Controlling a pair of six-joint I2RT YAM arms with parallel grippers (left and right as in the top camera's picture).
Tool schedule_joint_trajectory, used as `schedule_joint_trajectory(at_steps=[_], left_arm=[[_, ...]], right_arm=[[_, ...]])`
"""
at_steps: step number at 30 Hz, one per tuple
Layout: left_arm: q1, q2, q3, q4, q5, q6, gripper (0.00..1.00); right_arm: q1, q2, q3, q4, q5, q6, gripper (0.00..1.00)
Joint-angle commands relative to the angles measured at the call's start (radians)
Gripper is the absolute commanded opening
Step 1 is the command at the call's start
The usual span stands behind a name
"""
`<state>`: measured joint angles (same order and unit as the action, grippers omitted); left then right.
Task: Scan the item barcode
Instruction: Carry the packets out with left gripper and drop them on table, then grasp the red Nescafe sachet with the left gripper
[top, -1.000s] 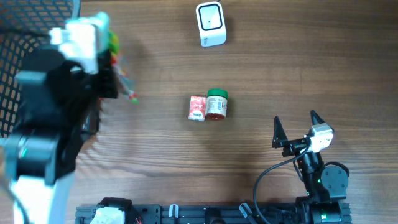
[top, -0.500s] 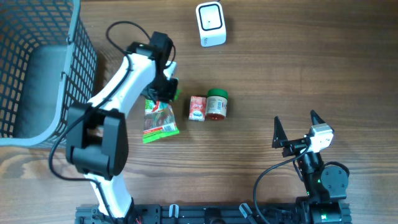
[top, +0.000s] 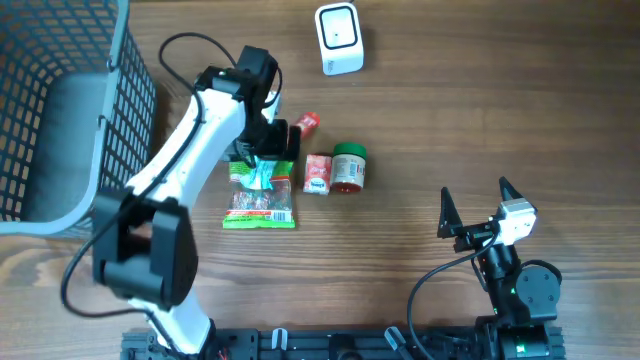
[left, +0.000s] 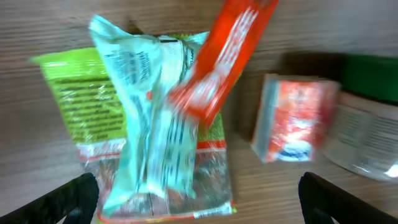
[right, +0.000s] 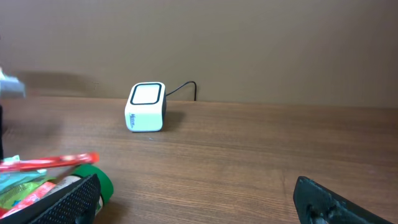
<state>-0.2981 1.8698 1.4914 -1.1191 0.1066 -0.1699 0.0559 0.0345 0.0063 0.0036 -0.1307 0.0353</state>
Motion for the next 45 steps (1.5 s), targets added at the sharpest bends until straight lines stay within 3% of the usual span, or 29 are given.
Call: schedule_joint_trajectory(at_steps=[1, 3, 4, 5, 7, 12, 16, 21, 26, 30, 31, 32, 33, 34, 35, 41, 45], left_arm=[[0.015, -0.132, 0.009, -0.016, -0.006, -0.125, 1.00], [0.010, -0.150, 0.008, -0.111, 0.014, -0.160, 1.00], [0.006, -0.147, -0.005, -0.147, 0.016, -0.160, 0.55], [0.002, -0.147, -0.029, -0.160, 0.016, -0.160, 0.04], [0.000, -0.147, -0.115, -0.142, 0.016, -0.171, 0.04], [0.000, -0.147, -0.414, 0.071, 0.026, -0.291, 0.04], [0.000, -0.147, -0.528, 0.212, 0.061, -0.311, 0.04], [0.023, -0.148, -0.537, 0.322, -0.014, -0.317, 0.04], [0.098, -0.250, -0.460, 0.204, -0.025, -0.292, 0.04], [0.099, -0.371, -0.304, 0.029, -0.021, -0.203, 0.27], [0.098, -0.401, -0.256, 0.041, -0.018, -0.203, 0.38], [0.092, -0.414, -0.229, 0.106, -0.018, -0.198, 0.63], [0.086, -0.414, -0.226, 0.170, -0.013, -0.182, 0.69], [0.068, -0.400, -0.226, 0.298, 0.026, -0.117, 0.65], [0.049, -0.384, -0.226, 0.365, 0.027, -0.113, 0.50], [-0.052, -0.128, -0.227, 0.742, 0.024, -0.072, 0.47], [-0.053, 0.016, -0.227, 0.860, 0.156, -0.015, 0.46]], right_arm=[[-0.003, -0.003, -0.001, 0.005, 0.003, -0.008, 1.00], [-0.003, -0.003, -0.001, 0.005, 0.003, -0.008, 1.00], [-0.003, -0.003, -0.001, 0.005, 0.003, -0.008, 1.00], [-0.003, -0.003, -0.001, 0.005, 0.003, -0.009, 1.00], [-0.003, -0.003, -0.001, 0.005, 0.003, -0.009, 1.00], [-0.003, -0.003, -0.001, 0.005, 0.003, -0.008, 1.00], [-0.003, -0.003, -0.001, 0.005, 0.003, -0.008, 1.00], [-0.003, -0.003, -0.001, 0.005, 0.003, -0.009, 1.00], [-0.003, -0.003, -0.001, 0.005, 0.003, -0.008, 1.00], [-0.003, -0.003, -0.001, 0.005, 0.003, -0.008, 1.00], [-0.003, -0.003, -0.001, 0.005, 0.003, -0.008, 1.00], [-0.003, -0.003, -0.001, 0.005, 0.003, -0.008, 1.00], [-0.003, -0.003, -0.001, 0.005, 0.003, -0.008, 1.00], [-0.003, -0.003, -0.001, 0.005, 0.003, -0.008, 1.00], [-0.003, -0.003, -0.001, 0.005, 0.003, -0.009, 1.00], [-0.003, -0.003, -0.001, 0.005, 0.003, -0.008, 1.00], [-0.003, -0.003, -0.001, 0.005, 0.003, -0.009, 1.00]])
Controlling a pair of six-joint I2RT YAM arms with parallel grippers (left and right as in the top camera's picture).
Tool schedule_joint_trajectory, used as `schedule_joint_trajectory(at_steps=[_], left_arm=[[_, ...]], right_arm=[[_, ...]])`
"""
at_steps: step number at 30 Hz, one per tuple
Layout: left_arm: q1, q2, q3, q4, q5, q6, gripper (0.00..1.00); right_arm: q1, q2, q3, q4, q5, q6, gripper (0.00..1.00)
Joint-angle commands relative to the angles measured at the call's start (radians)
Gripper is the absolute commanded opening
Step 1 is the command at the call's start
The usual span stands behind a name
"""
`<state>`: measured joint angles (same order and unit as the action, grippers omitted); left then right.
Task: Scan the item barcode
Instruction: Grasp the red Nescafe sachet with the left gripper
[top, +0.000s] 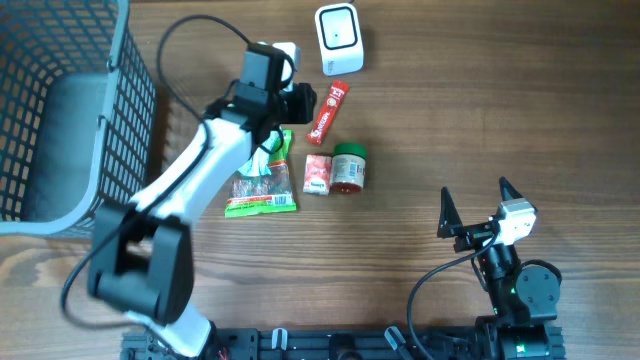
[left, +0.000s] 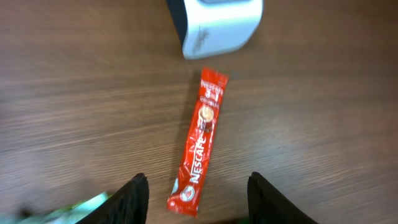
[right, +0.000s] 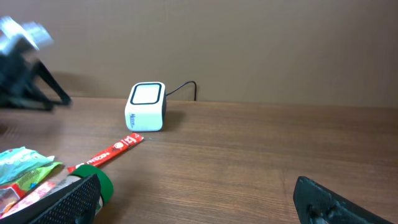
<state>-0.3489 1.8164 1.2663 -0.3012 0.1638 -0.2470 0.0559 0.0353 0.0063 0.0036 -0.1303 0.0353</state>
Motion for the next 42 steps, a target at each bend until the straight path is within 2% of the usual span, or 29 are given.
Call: schedule_joint_trajectory(at_steps=[1, 3, 6, 7, 15, 19, 24, 26, 27, 31, 36, 42], left_arm=[[-0.004, 0.097, -0.002, 0.063, 0.109, 0.061, 0.43], [-0.010, 0.134, -0.002, 0.076, 0.109, 0.061, 0.38], [-0.034, 0.177, -0.002, 0.085, 0.108, 0.075, 0.36], [-0.055, 0.196, -0.002, 0.080, 0.059, 0.086, 0.29], [-0.081, 0.243, -0.002, 0.063, -0.010, 0.083, 0.20], [-0.081, 0.230, 0.004, 0.080, -0.053, 0.083, 0.20], [-0.081, 0.196, 0.018, 0.097, -0.072, 0.087, 0.28], [-0.081, 0.196, 0.018, 0.111, -0.084, 0.087, 0.35], [-0.081, 0.198, 0.015, 0.107, -0.084, 0.086, 0.36], [-0.086, 0.220, 0.014, 0.126, -0.102, 0.087, 0.34], [-0.098, 0.248, 0.010, 0.033, -0.102, 0.087, 0.30], [-0.099, 0.262, 0.009, -0.004, -0.129, 0.087, 0.29]], right_arm=[[-0.003, -0.004, -0.001, 0.005, 0.003, -0.008, 1.00], [-0.003, -0.004, -0.001, 0.005, 0.003, -0.008, 1.00], [-0.003, -0.004, -0.001, 0.005, 0.003, -0.008, 1.00], [-0.003, -0.004, -0.001, 0.005, 0.003, -0.008, 1.00], [-0.003, -0.004, -0.001, 0.005, 0.003, -0.008, 1.00], [-0.003, -0.004, -0.001, 0.005, 0.003, -0.008, 1.00], [-0.003, -0.004, -0.001, 0.005, 0.003, -0.008, 1.00], [-0.003, -0.004, -0.001, 0.005, 0.003, -0.008, 1.00], [-0.003, -0.004, -0.001, 0.005, 0.003, -0.009, 1.00], [-0.003, -0.004, -0.001, 0.005, 0.003, -0.008, 1.00], [-0.003, -0.004, -0.001, 0.005, 0.003, -0.008, 1.00], [-0.003, -0.004, -0.001, 0.005, 0.003, -0.008, 1.00]])
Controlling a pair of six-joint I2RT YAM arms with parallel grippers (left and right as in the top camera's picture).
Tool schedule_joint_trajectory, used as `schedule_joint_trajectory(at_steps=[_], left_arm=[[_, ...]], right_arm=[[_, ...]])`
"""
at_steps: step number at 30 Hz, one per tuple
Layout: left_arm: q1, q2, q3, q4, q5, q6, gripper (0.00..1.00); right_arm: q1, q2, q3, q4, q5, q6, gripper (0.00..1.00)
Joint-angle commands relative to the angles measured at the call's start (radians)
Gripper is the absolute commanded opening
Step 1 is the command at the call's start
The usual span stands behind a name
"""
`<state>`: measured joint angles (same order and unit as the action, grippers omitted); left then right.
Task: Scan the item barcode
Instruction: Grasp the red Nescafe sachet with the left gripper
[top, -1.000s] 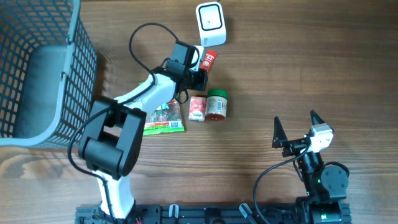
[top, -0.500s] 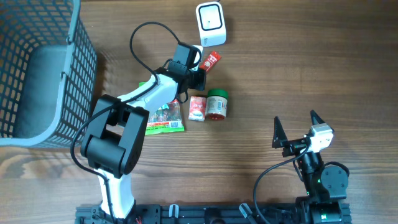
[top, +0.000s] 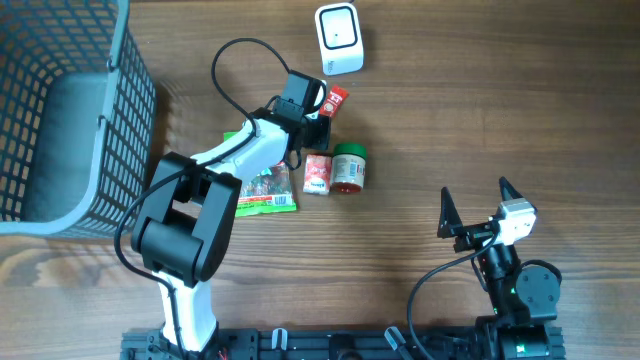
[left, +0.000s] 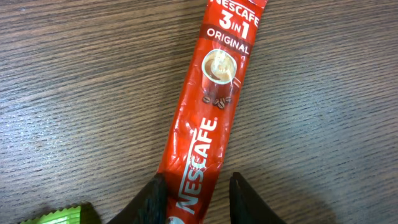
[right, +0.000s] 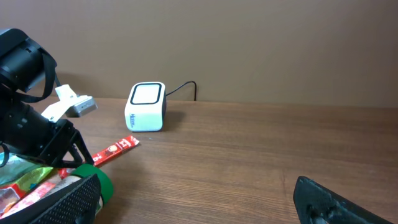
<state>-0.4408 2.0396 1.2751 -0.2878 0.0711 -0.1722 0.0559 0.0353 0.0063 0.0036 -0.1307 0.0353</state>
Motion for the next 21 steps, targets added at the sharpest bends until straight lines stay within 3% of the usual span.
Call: schedule_joint_trajectory(at_steps=[1, 6, 9, 15, 17, 19, 21], left_arm=[[-0.007, 0.039, 0.000, -0.018, -0.040, 0.012, 0.26], [-0.007, 0.092, 0.000, -0.044, -0.040, 0.012, 0.25], [-0.007, 0.095, 0.001, -0.039, -0.064, 0.012, 0.04], [-0.001, -0.012, 0.077, -0.101, -0.114, 0.021, 0.04], [0.019, -0.133, 0.114, -0.186, -0.100, -0.047, 0.04], [0.066, -0.238, 0.116, -0.283, 0.033, -0.102, 0.04], [0.135, -0.306, 0.116, -0.394, 0.265, -0.106, 0.04]], right_arm=[[-0.003, -0.004, -0.001, 0.005, 0.003, -0.008, 1.00], [-0.003, -0.004, -0.001, 0.005, 0.003, -0.008, 1.00], [-0.003, -0.004, -0.001, 0.005, 0.003, -0.008, 1.00], [-0.003, -0.004, -0.001, 0.005, 0.003, -0.008, 1.00], [-0.003, -0.004, -0.001, 0.005, 0.003, -0.008, 1.00], [-0.003, -0.004, -0.001, 0.005, 0.003, -0.008, 1.00], [-0.003, -0.004, -0.001, 0.005, 0.003, -0.009, 1.00]])
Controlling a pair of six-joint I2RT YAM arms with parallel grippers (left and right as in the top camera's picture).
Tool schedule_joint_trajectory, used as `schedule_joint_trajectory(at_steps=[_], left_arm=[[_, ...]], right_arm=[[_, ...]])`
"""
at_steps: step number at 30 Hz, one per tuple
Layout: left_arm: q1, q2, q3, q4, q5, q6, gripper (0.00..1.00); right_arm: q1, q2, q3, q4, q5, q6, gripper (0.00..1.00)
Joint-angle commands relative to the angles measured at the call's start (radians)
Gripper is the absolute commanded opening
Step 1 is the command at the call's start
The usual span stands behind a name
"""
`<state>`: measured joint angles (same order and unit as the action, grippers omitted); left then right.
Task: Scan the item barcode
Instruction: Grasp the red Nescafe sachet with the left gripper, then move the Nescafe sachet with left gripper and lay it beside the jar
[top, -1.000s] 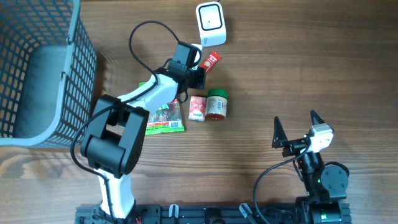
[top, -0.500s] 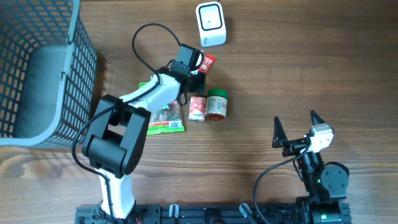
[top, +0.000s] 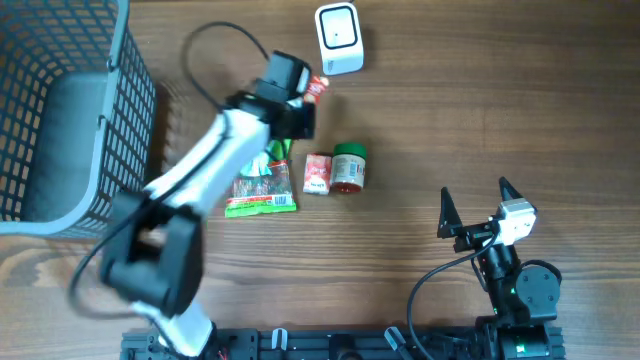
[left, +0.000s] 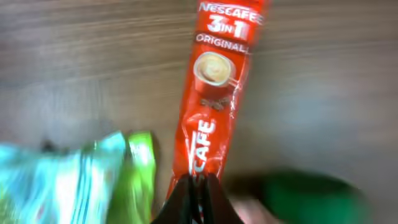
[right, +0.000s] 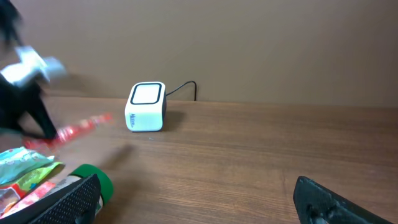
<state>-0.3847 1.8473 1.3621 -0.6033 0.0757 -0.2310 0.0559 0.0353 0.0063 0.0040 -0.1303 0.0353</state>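
Observation:
A red Nescafe 3-in-1 sachet (left: 214, 81) hangs clear of the table, and my left gripper (left: 198, 186) is shut on its lower end. From overhead, the left gripper (top: 296, 112) is just below and left of the white barcode scanner (top: 338, 38), with the sachet's tip (top: 318, 87) pointing up toward it. In the right wrist view the sachet (right: 81, 129) is a red blur left of the scanner (right: 147, 106). My right gripper (top: 475, 203) stays open at the near right, with nothing in it.
A green-lidded jar (top: 349, 167), a small red box (top: 317, 173) and green and pale snack packets (top: 262, 190) lie in the middle of the table. A grey wire basket (top: 125, 120) fills the far left. The scanner's cable runs off the back edge.
My left gripper was open, low over the sachet lying on the table. Now it is shut on the sachet's lower end and has it lifted off the wood. The right arm is unchanged.
At first the sachet was over the snack packets, with my left gripper open. Then it lay flat just below the scanner, the open gripper high above it. Then the gripper stood low with its fingers astride the sachet's lower end. Now it holds the sachet raised.

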Motion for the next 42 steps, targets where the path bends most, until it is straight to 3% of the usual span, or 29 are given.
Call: schedule_joint_trajectory(at_steps=[1, 2, 5, 8, 9, 11, 13, 14, 16, 21, 26, 34, 37, 38, 41, 42], left_arm=[[0.119, -0.130, 0.029, -0.145, 0.382, -0.047, 0.04], [0.171, -0.134, 0.029, -0.225, 0.520, -0.045, 0.04], [0.259, -0.130, -0.002, -0.303, 0.724, -0.007, 0.04], [0.291, -0.131, -0.044, -0.386, 0.779, 0.085, 0.04], [0.286, -0.131, -0.044, -0.401, 0.752, 0.124, 0.04], [0.251, -0.132, -0.044, -0.363, 0.624, 0.117, 0.17], [0.172, -0.132, -0.044, -0.195, 0.325, 0.017, 0.34], [0.117, -0.127, -0.044, -0.088, 0.141, 0.010, 0.31], [0.031, -0.096, -0.044, 0.057, -0.023, 0.014, 0.36], [-0.072, 0.065, -0.044, 0.247, -0.164, 0.028, 0.39], [-0.074, 0.161, -0.046, 0.270, -0.050, 0.150, 0.41], [-0.089, 0.221, -0.053, 0.241, 0.006, 0.150, 0.39], [-0.104, 0.238, -0.053, 0.240, 0.002, 0.202, 0.34], [-0.105, 0.247, -0.053, 0.240, -0.011, 0.201, 0.30], [-0.104, 0.298, -0.053, 0.240, -0.029, 0.201, 0.04], [-0.104, 0.301, -0.053, 0.241, -0.029, 0.201, 0.04]], right_arm=[[-0.003, -0.004, -0.001, 0.004, 0.003, -0.008, 1.00], [-0.003, -0.004, -0.001, 0.004, 0.003, -0.008, 1.00], [-0.003, -0.004, -0.001, 0.004, 0.003, -0.008, 0.99], [-0.003, -0.004, -0.001, 0.004, 0.003, -0.008, 1.00], [-0.003, -0.004, -0.001, 0.004, 0.003, -0.008, 1.00], [-0.003, -0.004, -0.001, 0.004, 0.003, -0.008, 1.00], [-0.003, -0.004, -0.001, 0.004, 0.003, -0.008, 1.00], [-0.003, -0.004, -0.001, 0.004, 0.003, -0.008, 1.00], [-0.003, -0.004, -0.001, 0.004, 0.003, -0.008, 1.00], [-0.003, -0.004, -0.001, 0.004, 0.003, -0.008, 1.00], [-0.003, -0.004, -0.001, 0.004, 0.003, -0.008, 1.00], [-0.003, -0.004, -0.001, 0.004, 0.003, -0.009, 1.00], [-0.003, -0.004, -0.001, 0.004, 0.003, -0.008, 1.00], [-0.003, -0.004, -0.001, 0.004, 0.003, -0.008, 1.00], [-0.003, -0.004, -0.001, 0.004, 0.003, -0.008, 1.00], [-0.003, -0.004, -0.001, 0.004, 0.003, -0.009, 1.00]])
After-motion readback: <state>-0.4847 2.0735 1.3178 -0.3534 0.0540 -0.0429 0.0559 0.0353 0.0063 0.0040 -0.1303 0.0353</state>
